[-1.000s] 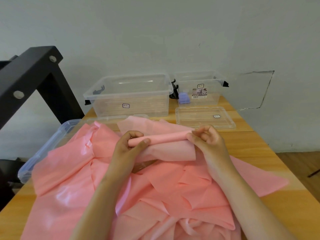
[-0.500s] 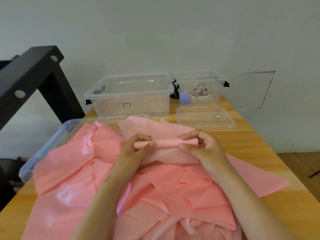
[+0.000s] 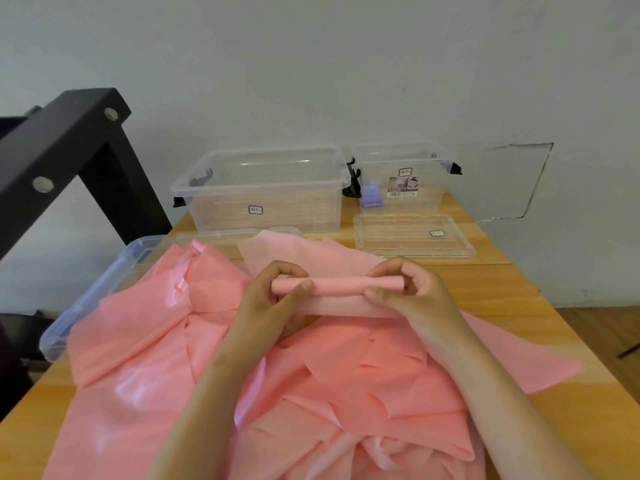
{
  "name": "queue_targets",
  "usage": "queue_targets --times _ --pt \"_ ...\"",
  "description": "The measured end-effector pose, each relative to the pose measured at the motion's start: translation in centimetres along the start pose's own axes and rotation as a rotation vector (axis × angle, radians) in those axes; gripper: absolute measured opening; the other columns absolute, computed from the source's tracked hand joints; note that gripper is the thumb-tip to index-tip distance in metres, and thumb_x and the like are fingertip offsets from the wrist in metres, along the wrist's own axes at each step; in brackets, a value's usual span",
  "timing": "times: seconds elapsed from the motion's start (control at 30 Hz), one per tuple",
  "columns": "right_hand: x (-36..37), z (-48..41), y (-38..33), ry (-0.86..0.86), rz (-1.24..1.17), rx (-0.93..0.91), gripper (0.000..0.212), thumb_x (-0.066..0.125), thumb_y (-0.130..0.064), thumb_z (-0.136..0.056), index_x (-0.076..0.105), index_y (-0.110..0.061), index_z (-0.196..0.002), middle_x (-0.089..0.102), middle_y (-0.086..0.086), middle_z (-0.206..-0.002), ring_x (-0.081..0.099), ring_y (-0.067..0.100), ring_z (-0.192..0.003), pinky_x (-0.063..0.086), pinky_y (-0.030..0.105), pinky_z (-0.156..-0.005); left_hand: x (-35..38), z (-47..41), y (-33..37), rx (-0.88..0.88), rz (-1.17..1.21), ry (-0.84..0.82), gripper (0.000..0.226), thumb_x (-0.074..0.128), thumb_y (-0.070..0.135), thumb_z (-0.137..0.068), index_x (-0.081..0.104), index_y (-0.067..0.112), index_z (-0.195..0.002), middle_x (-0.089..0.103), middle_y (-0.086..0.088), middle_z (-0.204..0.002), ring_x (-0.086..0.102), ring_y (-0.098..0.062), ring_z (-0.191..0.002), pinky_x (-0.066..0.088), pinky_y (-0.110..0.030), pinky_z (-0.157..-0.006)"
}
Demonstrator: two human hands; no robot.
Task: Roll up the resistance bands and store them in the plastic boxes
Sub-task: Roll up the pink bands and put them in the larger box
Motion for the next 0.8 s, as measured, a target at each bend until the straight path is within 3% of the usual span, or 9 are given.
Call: queue_targets --times 0.1,0.23,0.33,0.4,0.57,0.63,0.7,0.8 --pt "0.08 0.03 0.14 -0.053 -0.013 0.099 0.021 0.080 -0.014 -0.072 0.068 -0.022 -0.087 0.069 -0.011 -0.081 0.063 0.005 -0.078 0.045 0.017 -0.071 -0.10 -0.02 0.08 0.005 0.045 -0.013 0.021 0.066 0.005 -0.086 0.059 0.025 -0.088 0.050 -0.005 -0.071 0.050 -0.024 -0.061 0.052 -0.032 -0.046" --pt "-0.04 -0.05 0.31 0.013 0.027 0.088 0.015 0.076 -0.007 -0.076 0.068 -0.018 -0.084 0.068 -0.012 -0.076 0.062 0.002 -0.073 0.044 0.018 -0.070 -0.20 0.07 0.20 0.010 -0.005 -0.012 0.030 0.067 0.002 -0.084 0.058 0.029 -0.093 0.060 0.006 -0.074 0.049 -0.018 -0.057 0.048 -0.029 -0.045" --pt "-0.05 0.03 -0.10 0.020 -0.023 0.013 0.019 0.074 0.001 -0.075 0.066 -0.014 -0.083 0.070 -0.008 -0.082 0.063 0.003 -0.077 0.047 0.013 -0.069 -0.33 0.18 0.18 0.000 -0.115 -0.018 0.025 0.069 0.012 -0.085 0.058 0.029 -0.098 0.062 0.003 -0.086 0.047 -0.016 -0.062 0.042 -0.025 -0.044" --pt "-0.17 -0.03 -0.28 0.021 -0.046 -0.031 0.022 0.073 0.005 -0.074 0.065 -0.014 -0.080 0.073 -0.001 -0.091 0.065 0.007 -0.085 0.048 0.014 -0.074 -0.18 0.28 0.17 -0.022 -0.188 -0.038 0.017 0.069 0.020 -0.085 0.059 0.024 -0.099 0.055 0.005 -0.079 0.046 -0.011 -0.060 0.042 -0.025 -0.046" --pt "-0.18 -0.15 -0.19 0.029 -0.036 -0.069 0.030 0.070 0.015 -0.072 0.062 -0.013 -0.077 0.073 0.000 -0.096 0.066 0.010 -0.093 0.050 0.021 -0.078 0.08 0.40 0.46 -0.028 -0.136 -0.062 0.008 0.064 0.022 -0.088 0.062 0.018 -0.081 0.051 -0.002 -0.071 0.050 -0.019 -0.059 0.038 -0.024 -0.041" --pt "-0.33 -0.19 0.01 0.013 -0.008 -0.043 0.032 0.074 0.009 -0.072 0.065 -0.017 -0.088 0.072 0.000 -0.098 0.065 0.010 -0.093 0.050 0.025 -0.081 0.02 0.39 0.66 -0.015 -0.061 -0.045 0.005 0.066 0.013 -0.087 0.062 0.011 -0.085 0.049 -0.007 -0.064 0.051 -0.024 -0.059 0.041 -0.021 -0.038" --pt "-0.32 -0.13 0.16 -0.033 -0.022 0.047 0.034 0.080 -0.010 -0.069 0.067 -0.027 -0.096 0.071 -0.004 -0.095 0.065 0.010 -0.091 0.050 0.027 -0.082 0.11 0.42 0.92 0.021 0.009 -0.033 0.010 0.064 -0.004 -0.084 0.059 0.000 -0.092 0.050 0.000 -0.056 0.051 -0.016 -0.048 0.043 -0.017 -0.039" --pt "-0.35 -0.05 0.36 -0.007 0.038 0.088 0.019 0.081 -0.023 -0.071 0.070 -0.026 -0.087 0.069 -0.013 -0.082 0.063 0.005 -0.082 0.047 0.021 -0.075 0.28 0.28 0.94 0.062 0.047 -0.020 0.019 0.061 -0.015 -0.081 0.054 0.000 -0.092 0.049 0.007 -0.050 0.043 -0.004 -0.038 0.041 -0.014 -0.039"
Point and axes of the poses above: each hand's wrist, its own z-axis away from the middle knuckle, its own x-axis out of the palm, y = z × x, the point moved 2 cm from there along -z, towards the middle knuckle
